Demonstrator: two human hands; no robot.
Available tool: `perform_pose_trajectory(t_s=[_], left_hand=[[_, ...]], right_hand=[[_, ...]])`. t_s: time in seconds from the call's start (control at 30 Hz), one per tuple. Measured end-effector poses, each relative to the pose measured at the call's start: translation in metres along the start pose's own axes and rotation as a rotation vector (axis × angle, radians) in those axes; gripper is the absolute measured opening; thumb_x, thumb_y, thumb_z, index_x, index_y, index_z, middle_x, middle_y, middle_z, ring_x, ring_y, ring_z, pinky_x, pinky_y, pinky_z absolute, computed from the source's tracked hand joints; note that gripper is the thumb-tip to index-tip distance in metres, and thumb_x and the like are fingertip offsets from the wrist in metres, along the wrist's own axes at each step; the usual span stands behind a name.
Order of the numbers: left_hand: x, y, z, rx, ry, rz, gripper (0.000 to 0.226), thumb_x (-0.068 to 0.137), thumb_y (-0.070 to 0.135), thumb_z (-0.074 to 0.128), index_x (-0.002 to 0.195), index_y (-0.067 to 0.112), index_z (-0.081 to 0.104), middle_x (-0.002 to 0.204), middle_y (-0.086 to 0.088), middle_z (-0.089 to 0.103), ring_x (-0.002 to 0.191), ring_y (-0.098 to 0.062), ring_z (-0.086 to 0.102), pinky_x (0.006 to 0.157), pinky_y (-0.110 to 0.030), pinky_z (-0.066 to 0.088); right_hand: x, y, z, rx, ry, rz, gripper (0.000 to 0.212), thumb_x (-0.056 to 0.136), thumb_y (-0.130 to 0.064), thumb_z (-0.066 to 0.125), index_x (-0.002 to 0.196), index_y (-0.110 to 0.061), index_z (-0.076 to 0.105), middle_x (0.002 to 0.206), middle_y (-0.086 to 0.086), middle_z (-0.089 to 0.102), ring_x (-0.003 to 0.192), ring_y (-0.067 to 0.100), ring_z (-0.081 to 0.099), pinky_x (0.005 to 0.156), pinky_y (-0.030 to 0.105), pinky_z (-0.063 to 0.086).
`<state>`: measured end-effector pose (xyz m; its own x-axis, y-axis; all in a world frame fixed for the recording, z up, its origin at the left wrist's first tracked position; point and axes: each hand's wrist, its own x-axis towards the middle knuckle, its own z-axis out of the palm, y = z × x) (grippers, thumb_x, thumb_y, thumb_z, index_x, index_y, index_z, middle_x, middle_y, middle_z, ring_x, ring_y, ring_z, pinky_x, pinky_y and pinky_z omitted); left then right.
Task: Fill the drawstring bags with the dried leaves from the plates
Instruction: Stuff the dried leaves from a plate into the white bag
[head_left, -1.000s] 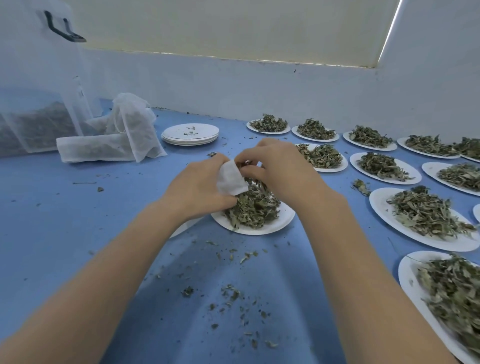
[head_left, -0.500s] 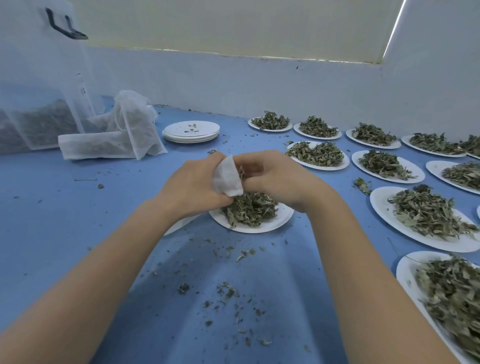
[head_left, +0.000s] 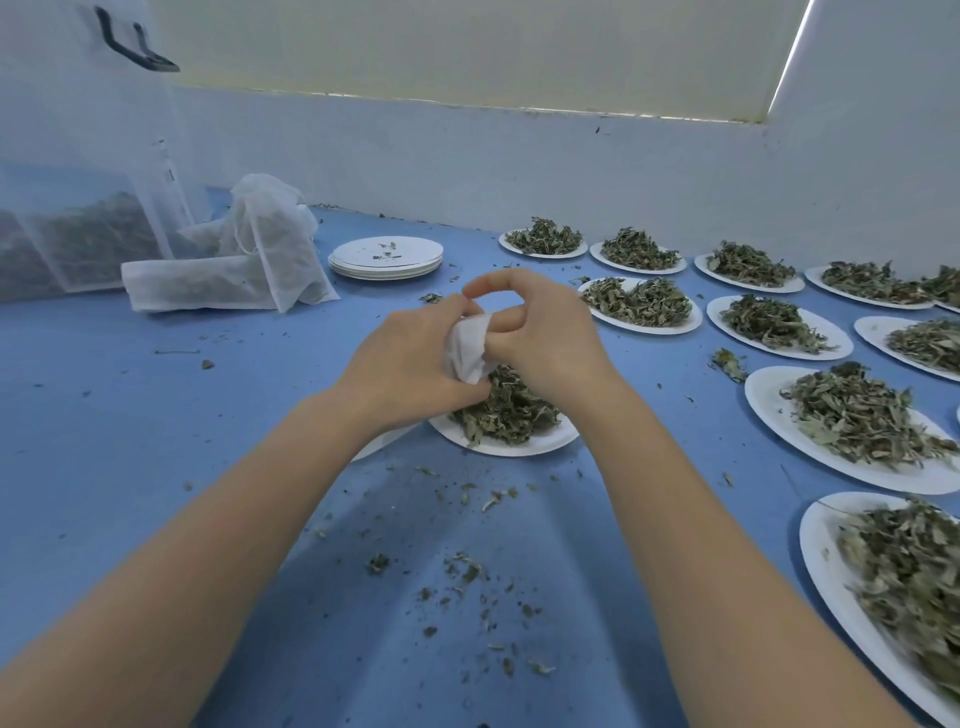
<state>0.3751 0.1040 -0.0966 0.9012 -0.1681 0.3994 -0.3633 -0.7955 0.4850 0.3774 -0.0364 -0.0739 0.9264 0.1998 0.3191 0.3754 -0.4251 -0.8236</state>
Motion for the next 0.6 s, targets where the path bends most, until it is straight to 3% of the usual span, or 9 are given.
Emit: perform_pose_trajectory(t_s=[0.07,0.17,0.23,0.3,0.37,0.47,0.53,0.6], left_hand=[[0.0,0.0,0.0,-0.003,-0.009,-0.002,0.044,0.065,0.034,0.068,0.106,0.033,0.051,0.082,0.01,0.061,0.079,-0.015,0.056,0.069,-0.034,0.049],[0.002,-0.002,-0.002,0.027,-0.017,0.007,0.049,0.065,0.034,0.069,0.11,0.029,0.051,0.087,0.006,0.062,0.082,-0.018,0.056,0.07,-0.036,0.049],[0.003,-0.004,-0.005,0.062,-0.025,-0.004,0.051,0.066,0.032,0.071,0.112,0.028,0.05,0.091,0.004,0.061,0.085,-0.02,0.056,0.07,-0.037,0.048],[0.004,-0.008,-0.009,0.097,-0.034,-0.027,0.053,0.067,0.032,0.072,0.114,0.029,0.049,0.094,0.003,0.06,0.087,-0.021,0.054,0.072,-0.036,0.048],[0.005,-0.013,-0.013,0.129,-0.046,-0.054,0.056,0.068,0.033,0.072,0.117,0.029,0.047,0.098,0.002,0.06,0.09,-0.022,0.053,0.076,-0.038,0.049],[0.007,-0.019,-0.02,0.153,-0.082,-0.095,0.054,0.068,0.034,0.07,0.117,0.028,0.048,0.096,0.003,0.059,0.092,-0.021,0.052,0.077,-0.038,0.049],[0.007,-0.022,-0.023,0.148,-0.089,-0.118,0.052,0.066,0.035,0.07,0.114,0.029,0.049,0.091,0.005,0.056,0.09,-0.02,0.052,0.075,-0.036,0.048],[0.007,-0.025,-0.025,0.143,-0.078,-0.131,0.048,0.067,0.034,0.071,0.109,0.03,0.049,0.091,0.005,0.057,0.089,-0.021,0.053,0.076,-0.038,0.049]], right_hand=[[0.0,-0.001,-0.007,-0.049,-0.171,-0.016,0.051,0.08,-0.001,0.054,0.123,-0.028,0.055,0.065,-0.005,0.063,0.065,0.002,0.056,0.058,0.009,0.042],[-0.002,0.0,-0.021,0.059,-0.365,-0.011,0.058,0.087,-0.002,0.055,0.137,-0.029,0.042,0.095,-0.009,0.073,0.095,0.001,0.063,0.076,0.004,0.044],[-0.001,0.003,-0.03,0.157,-0.309,-0.025,0.057,0.086,0.003,0.056,0.132,-0.029,0.047,0.1,-0.01,0.072,0.1,0.005,0.064,0.082,0.008,0.047],[0.0,0.005,-0.034,0.135,-0.16,-0.014,0.05,0.084,0.002,0.058,0.122,-0.029,0.054,0.096,-0.009,0.073,0.091,0.005,0.066,0.081,0.017,0.052],[0.0,0.005,-0.035,-0.131,-0.053,0.021,0.036,0.085,-0.01,0.061,0.113,-0.032,0.057,0.089,-0.012,0.069,0.08,0.003,0.063,0.066,0.019,0.051],[0.0,0.004,-0.03,-0.445,-0.188,0.078,0.018,0.084,-0.04,0.062,0.101,-0.034,0.064,0.087,-0.018,0.061,0.085,-0.001,0.058,0.058,0.012,0.038],[-0.001,0.001,-0.025,-0.487,-0.307,0.137,0.031,0.073,-0.06,0.064,0.092,-0.037,0.07,0.09,-0.019,0.062,0.087,-0.003,0.055,0.064,0.015,0.041],[-0.003,-0.001,-0.02,-0.521,-0.369,0.161,0.043,0.059,-0.067,0.071,0.094,-0.041,0.07,0.09,-0.02,0.06,0.086,-0.002,0.055,0.069,0.021,0.046]])
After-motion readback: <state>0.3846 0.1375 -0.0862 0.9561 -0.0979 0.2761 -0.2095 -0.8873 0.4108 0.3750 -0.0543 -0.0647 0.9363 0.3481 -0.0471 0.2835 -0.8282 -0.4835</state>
